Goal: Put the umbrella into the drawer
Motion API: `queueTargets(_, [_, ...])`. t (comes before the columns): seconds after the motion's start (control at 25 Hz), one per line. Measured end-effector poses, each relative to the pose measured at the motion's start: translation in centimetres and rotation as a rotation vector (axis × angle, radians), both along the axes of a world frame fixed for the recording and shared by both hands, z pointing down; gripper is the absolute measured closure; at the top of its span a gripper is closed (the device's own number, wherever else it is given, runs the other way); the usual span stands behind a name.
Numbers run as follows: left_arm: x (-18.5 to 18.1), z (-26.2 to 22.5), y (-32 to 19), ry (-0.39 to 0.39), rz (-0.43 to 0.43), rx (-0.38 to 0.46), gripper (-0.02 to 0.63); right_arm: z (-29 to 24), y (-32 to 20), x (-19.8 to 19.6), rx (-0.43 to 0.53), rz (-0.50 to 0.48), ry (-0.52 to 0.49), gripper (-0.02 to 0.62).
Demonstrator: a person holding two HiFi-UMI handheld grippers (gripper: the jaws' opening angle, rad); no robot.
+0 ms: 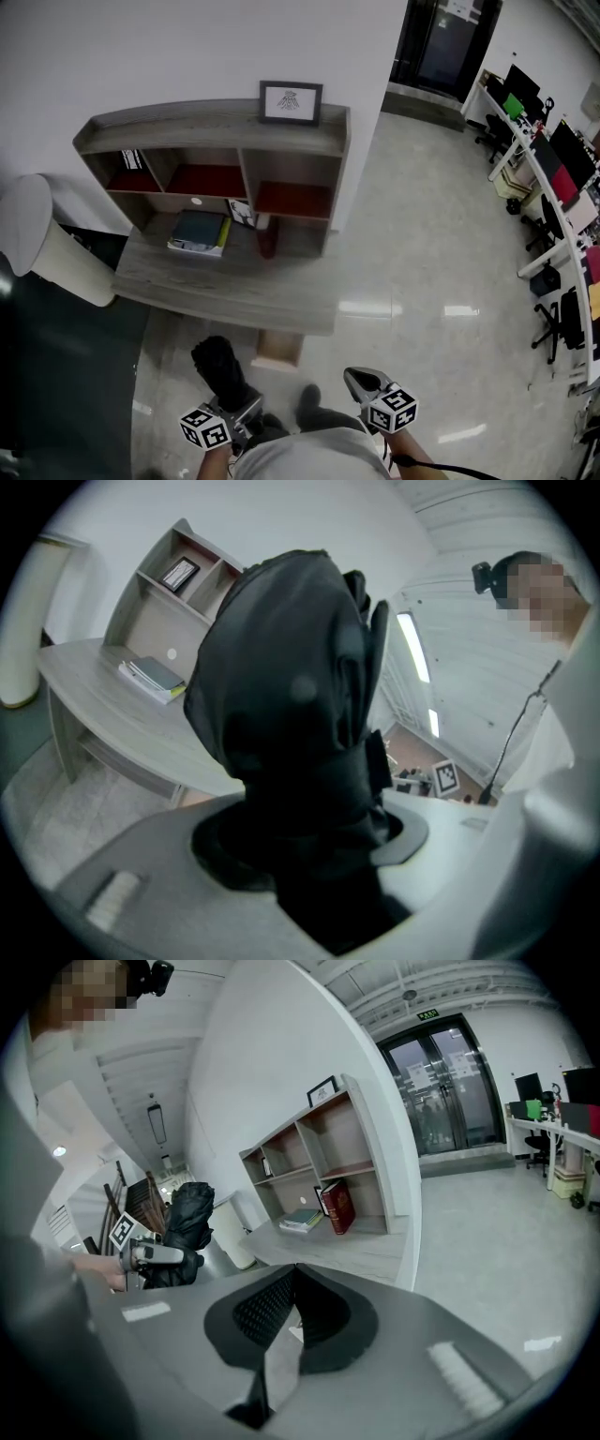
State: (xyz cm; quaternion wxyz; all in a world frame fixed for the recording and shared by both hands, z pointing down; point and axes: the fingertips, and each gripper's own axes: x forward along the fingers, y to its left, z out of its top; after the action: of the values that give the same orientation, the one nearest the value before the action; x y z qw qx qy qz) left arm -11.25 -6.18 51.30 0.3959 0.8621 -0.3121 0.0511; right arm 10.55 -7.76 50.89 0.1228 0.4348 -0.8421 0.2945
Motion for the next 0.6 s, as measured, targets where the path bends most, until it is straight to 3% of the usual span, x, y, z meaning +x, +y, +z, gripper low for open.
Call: queueTargets(0.6, [4.3,6.3,-3.4,-0.027,-0.022,-0.101,0.364,4.3,-4.9,3.7,-0.054,-0.098,0.017,0.589])
